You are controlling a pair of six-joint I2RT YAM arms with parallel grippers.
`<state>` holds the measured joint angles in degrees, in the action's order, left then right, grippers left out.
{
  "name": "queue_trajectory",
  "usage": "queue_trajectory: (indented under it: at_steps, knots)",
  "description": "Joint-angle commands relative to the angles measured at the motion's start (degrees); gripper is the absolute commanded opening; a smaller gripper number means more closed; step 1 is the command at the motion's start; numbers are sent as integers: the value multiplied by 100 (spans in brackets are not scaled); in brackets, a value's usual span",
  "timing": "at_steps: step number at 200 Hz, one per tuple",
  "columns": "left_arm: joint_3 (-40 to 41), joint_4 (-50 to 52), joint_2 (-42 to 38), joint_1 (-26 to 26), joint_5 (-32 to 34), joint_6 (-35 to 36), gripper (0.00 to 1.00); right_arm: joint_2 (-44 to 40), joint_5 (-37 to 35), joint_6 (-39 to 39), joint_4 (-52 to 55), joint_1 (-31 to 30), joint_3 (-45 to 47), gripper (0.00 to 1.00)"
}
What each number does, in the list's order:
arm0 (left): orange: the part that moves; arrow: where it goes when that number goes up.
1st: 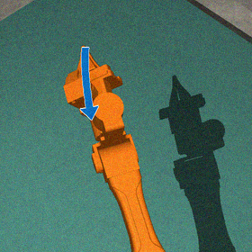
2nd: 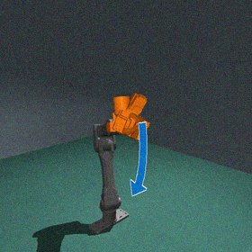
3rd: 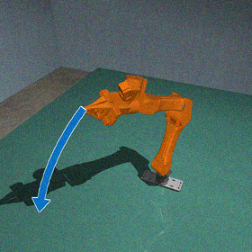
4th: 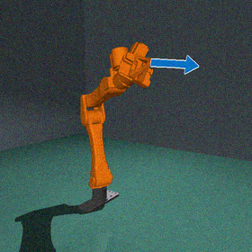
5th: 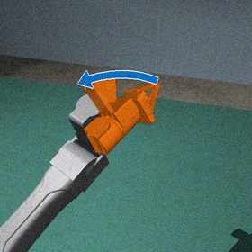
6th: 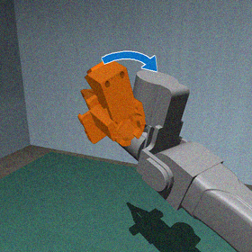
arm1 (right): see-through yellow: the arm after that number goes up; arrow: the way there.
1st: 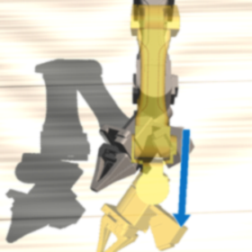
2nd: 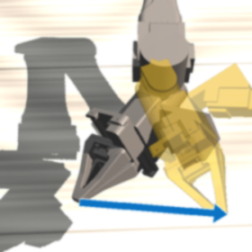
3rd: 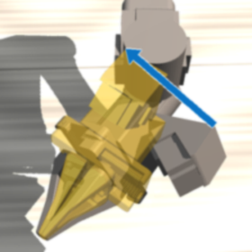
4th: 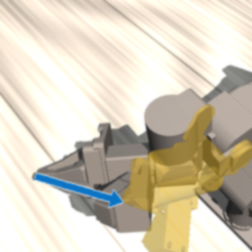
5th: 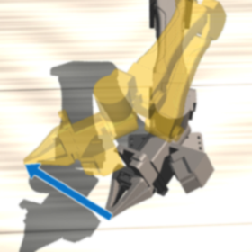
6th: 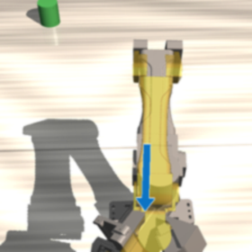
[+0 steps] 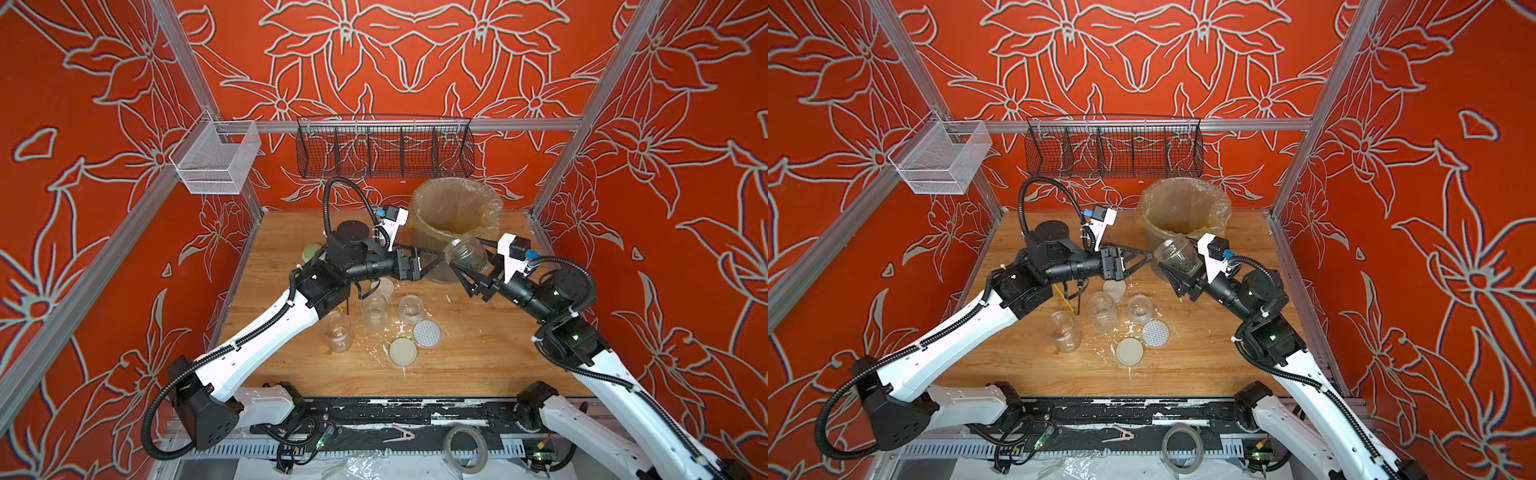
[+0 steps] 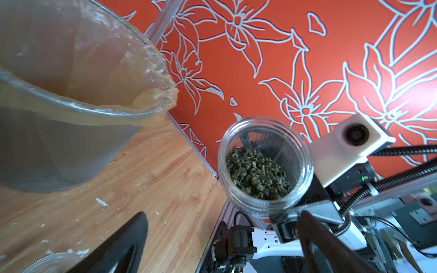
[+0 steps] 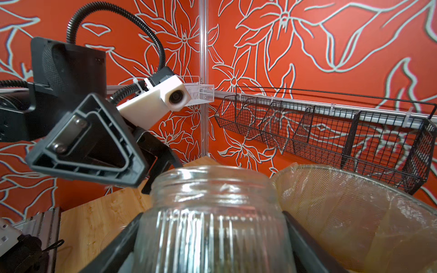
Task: Empty moldy tea leaves from jars
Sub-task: Adjust the jar.
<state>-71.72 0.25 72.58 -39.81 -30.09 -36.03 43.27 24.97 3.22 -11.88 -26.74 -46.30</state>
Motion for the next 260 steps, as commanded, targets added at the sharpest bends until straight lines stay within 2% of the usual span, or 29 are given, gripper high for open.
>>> queue_trajectory:
  at_steps: [1,49,123,134,172,218,260]
  knots:
    - [160,-1201,-245,-177,-177,-29,97,-49,178,22,-551,-28,-274,0]
    - [-137,-959,65,-401,73,57,97,10,551,156,-899,-24,-230,0]
    - [-245,-1491,456,-682,591,213,97,99,737,201,-1069,-33,-230,0]
    - [-267,-1461,499,-720,681,223,100,103,737,178,-1045,-22,-234,0]
    - [-418,-1255,632,-756,830,131,88,87,755,101,-958,-27,-230,0]
    - [-789,-907,813,-756,794,51,87,42,944,13,-877,-26,-198,0]
    - [-917,-625,866,-774,630,-52,60,-11,759,-57,-807,-33,-203,2]
